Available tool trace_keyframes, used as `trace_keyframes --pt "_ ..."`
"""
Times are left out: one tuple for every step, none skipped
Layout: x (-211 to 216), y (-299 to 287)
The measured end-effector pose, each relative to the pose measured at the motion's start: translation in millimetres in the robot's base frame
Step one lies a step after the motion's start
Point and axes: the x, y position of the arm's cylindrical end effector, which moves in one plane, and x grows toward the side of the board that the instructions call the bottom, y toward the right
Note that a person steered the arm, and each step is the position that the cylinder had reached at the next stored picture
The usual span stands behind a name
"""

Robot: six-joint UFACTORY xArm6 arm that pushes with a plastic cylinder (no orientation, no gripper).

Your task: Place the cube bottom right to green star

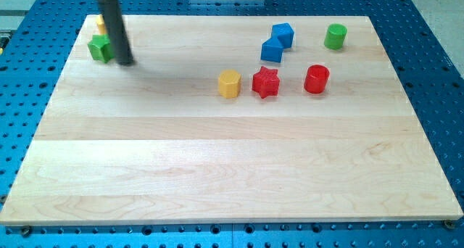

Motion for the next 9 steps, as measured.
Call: trace_keyframes --pt "6.7 -7.8" --pt "-10.1 66.8" --pt "-53.9 160.3" --pt "-83.3 253.1" --pt "-93.5 345.9" --pt "-68.3 372.2" --pt "-38.8 283.1" --pt "-20.9 161.6" --pt "-12.0 109.1"
